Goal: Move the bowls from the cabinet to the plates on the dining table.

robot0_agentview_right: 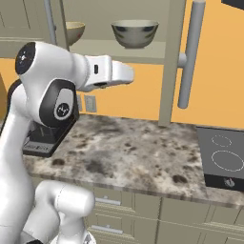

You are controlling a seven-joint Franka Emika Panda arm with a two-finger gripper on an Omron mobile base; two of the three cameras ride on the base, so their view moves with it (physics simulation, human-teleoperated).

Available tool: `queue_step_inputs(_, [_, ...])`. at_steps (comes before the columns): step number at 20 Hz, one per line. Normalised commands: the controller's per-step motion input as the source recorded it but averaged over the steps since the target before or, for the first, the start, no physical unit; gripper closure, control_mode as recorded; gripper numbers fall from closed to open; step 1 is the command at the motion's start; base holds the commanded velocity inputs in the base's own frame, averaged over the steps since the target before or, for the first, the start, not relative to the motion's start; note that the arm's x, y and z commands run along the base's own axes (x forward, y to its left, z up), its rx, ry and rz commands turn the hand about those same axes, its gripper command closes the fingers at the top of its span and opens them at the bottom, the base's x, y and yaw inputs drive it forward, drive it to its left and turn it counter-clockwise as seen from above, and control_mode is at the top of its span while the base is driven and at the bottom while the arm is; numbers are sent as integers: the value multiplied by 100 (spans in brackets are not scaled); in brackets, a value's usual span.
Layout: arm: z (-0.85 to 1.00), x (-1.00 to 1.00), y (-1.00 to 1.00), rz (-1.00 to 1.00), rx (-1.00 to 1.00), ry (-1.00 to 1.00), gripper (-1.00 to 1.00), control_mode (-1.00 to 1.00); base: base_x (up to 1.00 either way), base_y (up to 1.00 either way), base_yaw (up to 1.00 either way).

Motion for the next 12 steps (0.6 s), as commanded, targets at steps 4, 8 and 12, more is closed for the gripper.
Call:
queue_step_inputs(4, [25, 0, 31, 13, 31, -1, -100, -100, 0, 0, 0])
queue_step_inputs(8, [25, 0, 34, 14, 26, -4, -100, -100, 0, 0, 0])
queue_step_inputs(12, [9, 0, 45, 15, 18, -6, -100, -100, 0, 0, 0])
